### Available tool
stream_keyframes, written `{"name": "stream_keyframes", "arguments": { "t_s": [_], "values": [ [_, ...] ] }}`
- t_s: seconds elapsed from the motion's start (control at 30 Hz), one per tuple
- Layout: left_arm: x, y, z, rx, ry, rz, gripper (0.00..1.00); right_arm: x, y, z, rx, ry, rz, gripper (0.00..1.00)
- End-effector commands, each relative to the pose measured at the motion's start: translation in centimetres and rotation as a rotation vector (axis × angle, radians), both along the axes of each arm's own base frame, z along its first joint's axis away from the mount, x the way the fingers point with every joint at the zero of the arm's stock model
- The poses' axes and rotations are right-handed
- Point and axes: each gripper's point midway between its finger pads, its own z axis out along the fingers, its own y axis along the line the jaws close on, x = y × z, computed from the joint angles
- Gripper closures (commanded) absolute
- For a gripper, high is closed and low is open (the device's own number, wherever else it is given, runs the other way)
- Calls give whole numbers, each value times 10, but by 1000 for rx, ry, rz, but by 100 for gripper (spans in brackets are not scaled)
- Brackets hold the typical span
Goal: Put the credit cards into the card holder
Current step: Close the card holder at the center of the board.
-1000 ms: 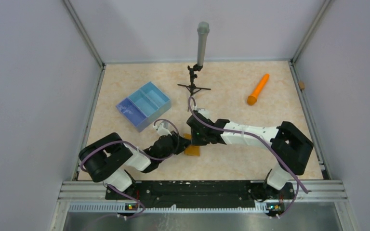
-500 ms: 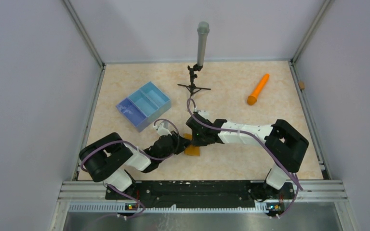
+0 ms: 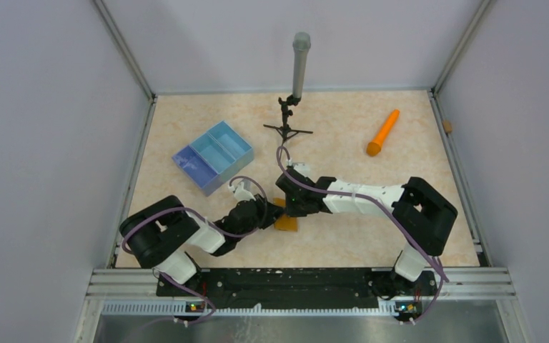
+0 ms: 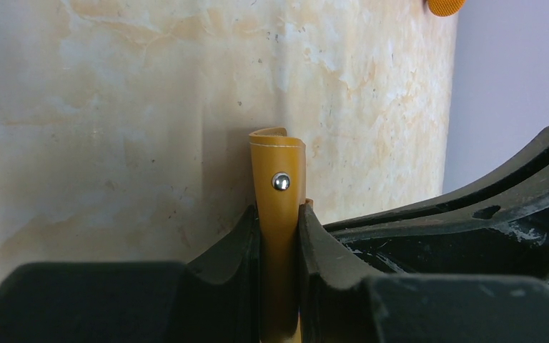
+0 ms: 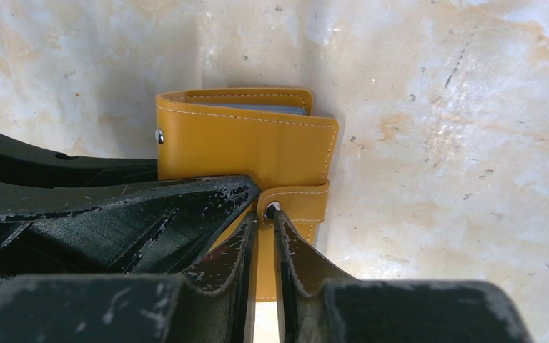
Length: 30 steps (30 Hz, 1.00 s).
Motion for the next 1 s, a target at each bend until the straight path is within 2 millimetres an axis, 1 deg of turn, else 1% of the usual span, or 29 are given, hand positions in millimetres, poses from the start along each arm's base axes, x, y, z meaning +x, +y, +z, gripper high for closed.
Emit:
{"name": "stream_keyframes", "arguments": {
  "t_s": [0.0,0.13,0.27,0.4,0.57,0.73,0.97],
  "values": [
    [-41,37,-75,282,183,-75,100,8,7,12,-6,-32,1,87],
    [-42,37,-76,283,186,-77,100,11,7,19,-12,-56,6,83],
    [-42,37,-76,283,186,-77,100,13,11,25,-11,-74,18,82],
    [-42,37,-76,284,188,-78,100,15,14,26,-17,-84,24,82],
    [-43,38,-76,284,189,-78,100,13,12,20,-47,-68,28,84],
    [-43,38,-76,282,188,-78,100,9,6,14,-73,-48,16,84],
    [-43,38,-76,282,188,-77,100,5,5,11,-79,-36,15,84]
  ]
}}
